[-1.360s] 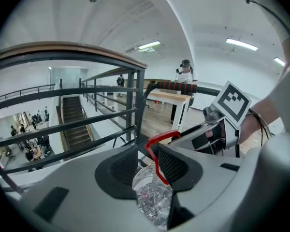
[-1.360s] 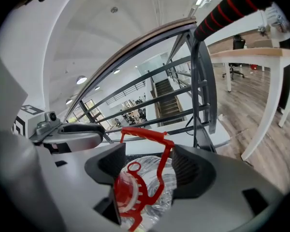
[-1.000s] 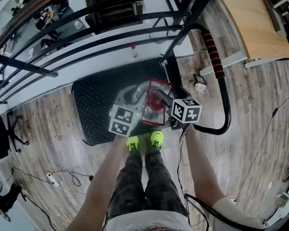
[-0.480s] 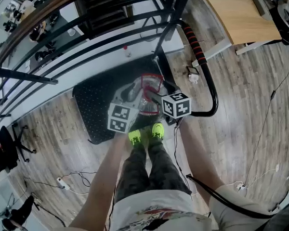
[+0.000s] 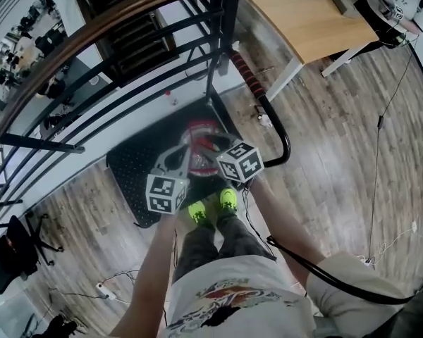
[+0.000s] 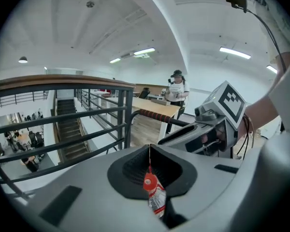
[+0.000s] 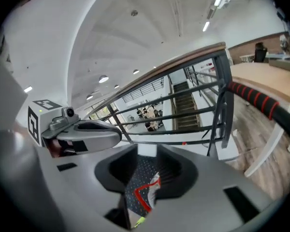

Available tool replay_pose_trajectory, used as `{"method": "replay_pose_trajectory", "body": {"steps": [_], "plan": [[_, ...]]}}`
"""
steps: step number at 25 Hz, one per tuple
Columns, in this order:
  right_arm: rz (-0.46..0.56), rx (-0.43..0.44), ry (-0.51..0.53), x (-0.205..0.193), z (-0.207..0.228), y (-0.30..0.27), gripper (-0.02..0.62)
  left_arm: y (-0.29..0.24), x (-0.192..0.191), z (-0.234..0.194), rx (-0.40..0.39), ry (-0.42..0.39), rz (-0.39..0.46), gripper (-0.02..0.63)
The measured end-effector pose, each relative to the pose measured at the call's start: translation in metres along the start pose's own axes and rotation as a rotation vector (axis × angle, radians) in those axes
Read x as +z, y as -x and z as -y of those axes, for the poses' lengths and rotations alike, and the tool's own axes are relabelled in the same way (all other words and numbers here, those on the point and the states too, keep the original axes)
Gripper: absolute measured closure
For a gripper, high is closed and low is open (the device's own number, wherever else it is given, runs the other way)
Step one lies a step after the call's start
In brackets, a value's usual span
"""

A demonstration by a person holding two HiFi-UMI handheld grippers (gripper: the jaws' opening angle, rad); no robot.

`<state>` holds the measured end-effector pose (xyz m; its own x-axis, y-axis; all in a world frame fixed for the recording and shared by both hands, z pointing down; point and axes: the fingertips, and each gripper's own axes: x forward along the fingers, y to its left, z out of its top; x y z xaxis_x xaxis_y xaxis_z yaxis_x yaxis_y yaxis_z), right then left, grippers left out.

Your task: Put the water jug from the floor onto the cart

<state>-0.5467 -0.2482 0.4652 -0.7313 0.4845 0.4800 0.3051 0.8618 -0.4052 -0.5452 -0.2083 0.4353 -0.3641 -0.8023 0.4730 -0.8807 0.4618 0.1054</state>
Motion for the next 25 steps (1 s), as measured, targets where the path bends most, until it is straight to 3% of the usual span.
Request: {"method": "replay_pose_trajectory", "body": {"steps": [1,4,9,17,20,25], "plan": [[0.014,0.000,0.018,0.007,-0.002,0.007,0.504,0.003,0.006,0.002,0.004,0.000,0.007,0.591],[0.047,0.002,0.059,0.020,-0.013,0.028,0.574,0.018,0.019,0.009,0.016,0.015,0.031,0.591],[0.052,-0.003,0.092,0.013,-0.028,0.056,0.575,0.031,0.028,0.032,0.010,0.012,0.050,0.591],[0.055,0.003,0.107,0.026,-0.007,0.037,0.575,0.001,0.029,0.018,-0.013,0.021,0.029,0.591],[0.085,0.013,0.108,0.025,-0.012,0.066,0.575,0.007,0.035,0.047,-0.007,-0.002,0.021,0.591],[0.129,0.022,0.139,0.013,-0.057,0.138,0.575,0.056,0.048,0.117,0.009,-0.043,0.044,0.591]]}}
